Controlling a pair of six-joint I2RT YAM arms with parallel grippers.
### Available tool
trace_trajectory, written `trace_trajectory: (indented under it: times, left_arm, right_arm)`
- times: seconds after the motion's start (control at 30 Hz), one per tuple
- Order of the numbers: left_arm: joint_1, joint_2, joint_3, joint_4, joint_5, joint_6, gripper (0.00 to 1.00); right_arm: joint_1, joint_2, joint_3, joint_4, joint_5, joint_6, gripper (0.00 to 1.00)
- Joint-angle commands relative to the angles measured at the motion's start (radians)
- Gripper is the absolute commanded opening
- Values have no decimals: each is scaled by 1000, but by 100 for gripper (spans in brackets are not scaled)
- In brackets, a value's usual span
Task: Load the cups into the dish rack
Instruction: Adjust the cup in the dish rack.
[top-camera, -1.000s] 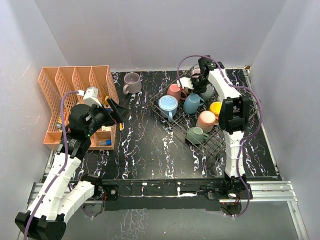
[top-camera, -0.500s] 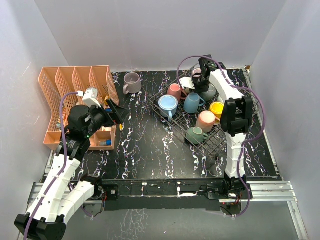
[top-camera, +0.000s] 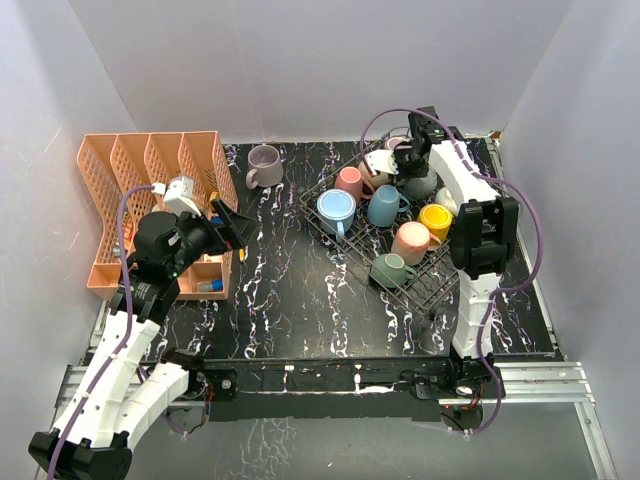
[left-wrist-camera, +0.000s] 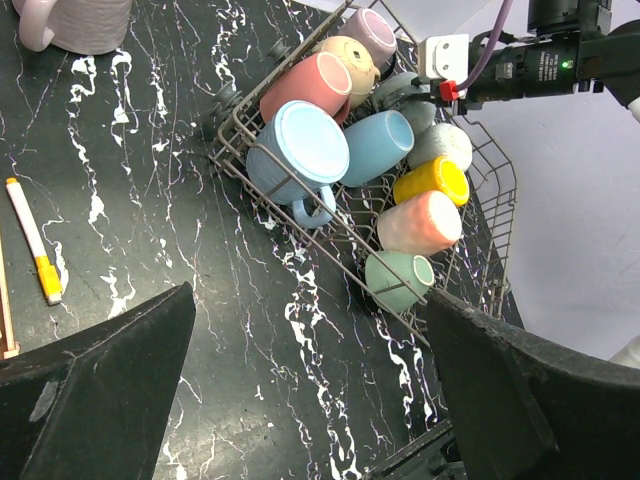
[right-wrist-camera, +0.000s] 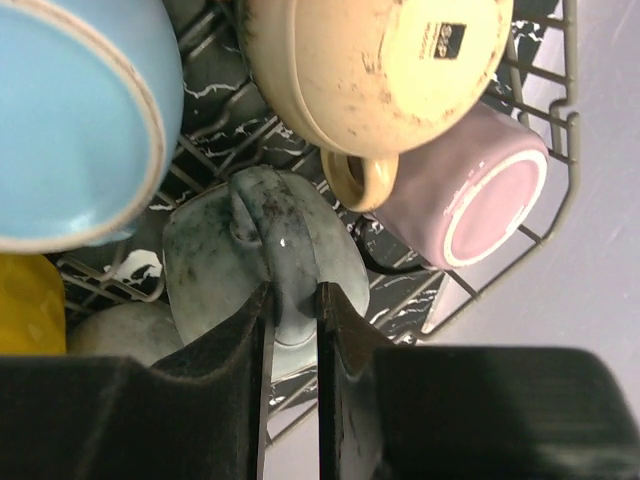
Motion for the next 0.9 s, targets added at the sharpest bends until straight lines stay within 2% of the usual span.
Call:
trace_trajectory:
  times: [0.0,0.17,0.27,0.37,0.57,0.87]
  left_arm:
    - [2,-5,7,14,16,-5,97]
    - [2,-11,10,6,18,-7,97]
    - [2,-19,10,-1,13,-5,97]
    - [3,-20,7,-1,12,-5,97]
    - [2,-17,-4,16,19,-10,97]
    - [3,-26,-9,8,16,-11,97]
  right_arm:
    - [-35,-75,-51,148,96,-67,8]
    - [-40,-41,-59,221,178,-19,8]
    - [-51,-16,3,203,167,23,8]
    - [-62,-30,21,156,90,23,8]
    - [-62,-116,-136,166,-16,-23,8]
    - [-63,-145,-246,141,-87,-33,9]
